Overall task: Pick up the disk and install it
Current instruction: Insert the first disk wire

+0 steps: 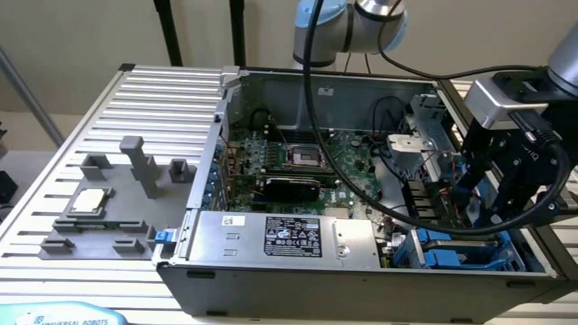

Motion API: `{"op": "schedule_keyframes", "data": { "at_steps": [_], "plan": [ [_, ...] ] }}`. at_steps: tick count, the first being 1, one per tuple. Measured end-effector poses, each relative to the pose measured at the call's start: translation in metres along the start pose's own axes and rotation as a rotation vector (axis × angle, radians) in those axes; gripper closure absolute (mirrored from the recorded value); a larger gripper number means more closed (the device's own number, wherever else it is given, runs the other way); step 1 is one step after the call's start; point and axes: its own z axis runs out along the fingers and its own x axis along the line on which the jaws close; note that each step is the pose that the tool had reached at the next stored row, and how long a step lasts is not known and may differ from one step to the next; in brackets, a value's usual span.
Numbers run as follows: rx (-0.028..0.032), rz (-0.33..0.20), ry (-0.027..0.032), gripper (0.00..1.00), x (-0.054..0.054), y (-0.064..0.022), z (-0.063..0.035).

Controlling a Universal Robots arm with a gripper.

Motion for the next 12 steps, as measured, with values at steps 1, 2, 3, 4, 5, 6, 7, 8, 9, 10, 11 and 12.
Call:
{"op": "schedule_keyframes", "data": {
  "at_steps": [1, 2, 3, 4, 5, 6, 7, 8, 9, 10, 11, 12],
  "plan": [
    [0.0000, 0.000, 0.0001, 0.42, 0.001, 0.0002, -0.0004],
    [0.0000, 0.000, 0.0001, 0.42, 0.002, 0.0002, -0.0016],
    [0.0000, 0.000, -0.0002, 0.42, 0.003, 0.0004, -0.0038],
    [0.0000, 0.000, -0.0004, 0.42, 0.004, 0.0006, -0.0066],
    [0.0001, 0.000, -0.0012, 0.42, 0.005, 0.0008, -0.0108],
    [0.0001, 0.000, -0.0021, 0.42, 0.006, 0.0010, -0.0134],
    [0.0001, 0.000, -0.0026, 0.42, 0.008, 0.0011, -0.0152],
    [0.0000, 0.000, -0.0030, 0.42, 0.010, 0.0012, -0.0160],
    [-0.0007, 0.000, -0.0034, 0.42, 0.013, 0.0011, -0.0162],
    [-0.0018, 0.000, -0.0038, 0.42, 0.015, 0.0006, -0.0162],
    [-0.0034, 0.000, -0.0038, 0.42, 0.017, -0.0005, -0.0163],
    [-0.0052, 0.000, -0.0039, 0.42, 0.020, -0.0019, -0.0164]
  ]
}}
